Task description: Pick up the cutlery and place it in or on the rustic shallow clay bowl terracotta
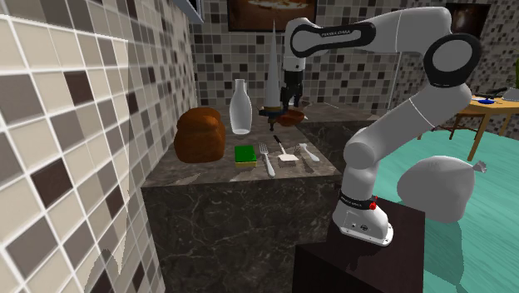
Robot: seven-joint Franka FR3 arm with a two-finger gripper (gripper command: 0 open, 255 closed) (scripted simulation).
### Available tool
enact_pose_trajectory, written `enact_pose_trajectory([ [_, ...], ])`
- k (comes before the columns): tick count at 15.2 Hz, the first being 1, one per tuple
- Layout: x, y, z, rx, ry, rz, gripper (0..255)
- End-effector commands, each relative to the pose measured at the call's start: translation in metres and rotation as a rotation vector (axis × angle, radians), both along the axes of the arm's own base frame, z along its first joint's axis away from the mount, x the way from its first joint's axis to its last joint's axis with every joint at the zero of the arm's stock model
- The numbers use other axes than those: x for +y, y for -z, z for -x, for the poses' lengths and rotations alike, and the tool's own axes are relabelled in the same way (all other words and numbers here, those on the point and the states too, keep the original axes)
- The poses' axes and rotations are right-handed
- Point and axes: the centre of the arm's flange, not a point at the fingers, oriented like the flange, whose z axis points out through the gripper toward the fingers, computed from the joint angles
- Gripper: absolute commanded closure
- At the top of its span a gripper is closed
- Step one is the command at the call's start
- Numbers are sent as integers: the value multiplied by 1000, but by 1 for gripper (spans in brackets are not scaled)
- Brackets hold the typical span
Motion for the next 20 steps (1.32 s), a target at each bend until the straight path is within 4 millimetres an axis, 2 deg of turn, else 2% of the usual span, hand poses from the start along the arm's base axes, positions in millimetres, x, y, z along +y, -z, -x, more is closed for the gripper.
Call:
enact_pose_trajectory([
  [1,0,0,0,0,0,0,0],
  [8,62,46,14,-88,204,-138,0],
  [15,131,83,11,-176,407,-276,0],
  [20,136,104,6,-177,411,-279,0],
])
